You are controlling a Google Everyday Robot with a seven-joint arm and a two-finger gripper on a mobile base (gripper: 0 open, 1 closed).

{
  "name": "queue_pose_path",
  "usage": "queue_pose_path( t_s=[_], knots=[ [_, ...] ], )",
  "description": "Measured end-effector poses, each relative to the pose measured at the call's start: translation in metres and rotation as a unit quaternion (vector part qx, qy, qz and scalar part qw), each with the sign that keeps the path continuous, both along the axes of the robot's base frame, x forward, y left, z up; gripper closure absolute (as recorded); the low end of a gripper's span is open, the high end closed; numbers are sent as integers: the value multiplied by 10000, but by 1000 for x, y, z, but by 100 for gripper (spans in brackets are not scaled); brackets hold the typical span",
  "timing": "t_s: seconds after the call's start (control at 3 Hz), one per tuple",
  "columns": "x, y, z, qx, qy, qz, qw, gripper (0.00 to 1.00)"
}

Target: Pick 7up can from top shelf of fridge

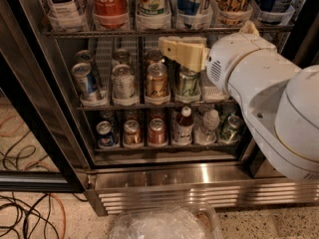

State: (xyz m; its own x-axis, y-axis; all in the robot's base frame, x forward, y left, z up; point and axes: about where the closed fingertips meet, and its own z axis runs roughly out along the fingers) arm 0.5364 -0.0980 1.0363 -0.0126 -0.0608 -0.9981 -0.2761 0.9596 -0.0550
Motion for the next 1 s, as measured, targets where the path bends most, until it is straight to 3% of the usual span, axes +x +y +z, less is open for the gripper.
queue_pose_path(
  t_s=[0.33, 0.67, 1.0],
  knots=[
    [2, 7, 3, 31, -127, 28, 9999, 0],
    [3, -8, -8, 76, -379, -185, 9991, 0],
    [-11, 9, -26, 133, -691, -33, 9975, 0]
  ],
)
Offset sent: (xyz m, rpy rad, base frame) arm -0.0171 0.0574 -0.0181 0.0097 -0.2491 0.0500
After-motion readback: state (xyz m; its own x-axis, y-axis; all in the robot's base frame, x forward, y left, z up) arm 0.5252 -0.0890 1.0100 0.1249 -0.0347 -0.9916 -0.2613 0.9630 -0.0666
